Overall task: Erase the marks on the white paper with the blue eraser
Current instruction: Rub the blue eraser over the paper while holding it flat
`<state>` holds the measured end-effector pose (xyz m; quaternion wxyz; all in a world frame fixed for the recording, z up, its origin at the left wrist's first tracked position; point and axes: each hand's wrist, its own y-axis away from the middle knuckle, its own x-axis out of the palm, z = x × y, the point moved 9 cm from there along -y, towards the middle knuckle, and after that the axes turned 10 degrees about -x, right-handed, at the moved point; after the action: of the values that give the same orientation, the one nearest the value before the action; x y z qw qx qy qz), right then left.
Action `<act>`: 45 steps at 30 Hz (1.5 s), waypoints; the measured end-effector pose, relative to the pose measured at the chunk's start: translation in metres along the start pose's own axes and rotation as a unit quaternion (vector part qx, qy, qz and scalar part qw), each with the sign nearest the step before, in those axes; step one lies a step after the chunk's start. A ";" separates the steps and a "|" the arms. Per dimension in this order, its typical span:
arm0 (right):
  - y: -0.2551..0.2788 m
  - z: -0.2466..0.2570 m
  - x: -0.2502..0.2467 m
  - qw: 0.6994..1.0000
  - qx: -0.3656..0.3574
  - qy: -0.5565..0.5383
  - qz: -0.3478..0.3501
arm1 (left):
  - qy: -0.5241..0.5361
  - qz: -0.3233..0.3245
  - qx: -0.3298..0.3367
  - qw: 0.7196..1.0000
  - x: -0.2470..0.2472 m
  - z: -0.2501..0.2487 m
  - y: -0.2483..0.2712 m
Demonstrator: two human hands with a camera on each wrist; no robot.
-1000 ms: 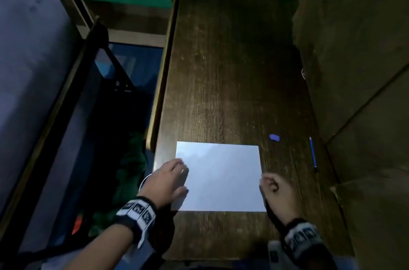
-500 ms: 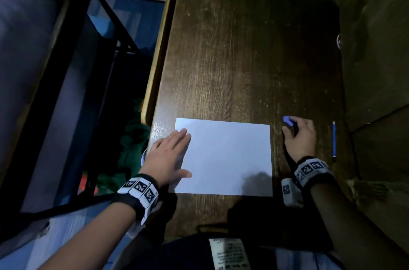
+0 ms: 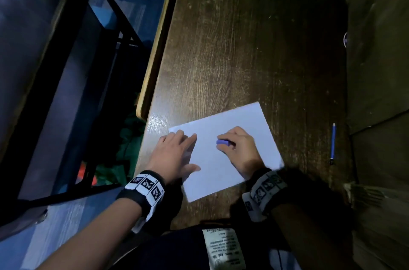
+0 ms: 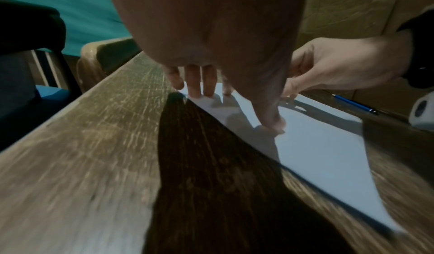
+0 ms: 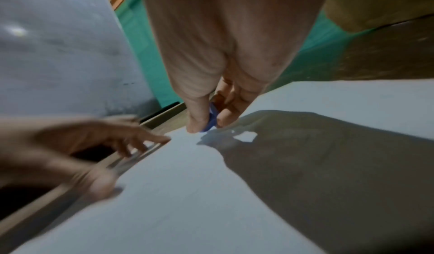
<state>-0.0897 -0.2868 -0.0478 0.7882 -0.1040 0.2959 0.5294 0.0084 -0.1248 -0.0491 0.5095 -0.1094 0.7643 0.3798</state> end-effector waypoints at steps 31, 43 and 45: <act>-0.013 0.037 0.049 0.989 -0.096 0.105 -0.032 | -0.103 0.012 0.050 0.993 -0.002 -0.014 -0.033; -0.001 0.047 0.060 0.986 -0.144 0.078 0.039 | -0.099 0.012 0.045 0.994 -0.003 -0.013 -0.033; -0.029 0.038 0.038 0.988 -0.123 0.096 0.006 | -0.089 0.017 0.045 0.995 -0.002 -0.012 -0.033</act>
<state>-0.0402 -0.2515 -0.0432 0.7339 -0.2491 0.3035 0.5543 0.0192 -0.1566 -0.0605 0.5734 -0.0392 0.7338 0.3622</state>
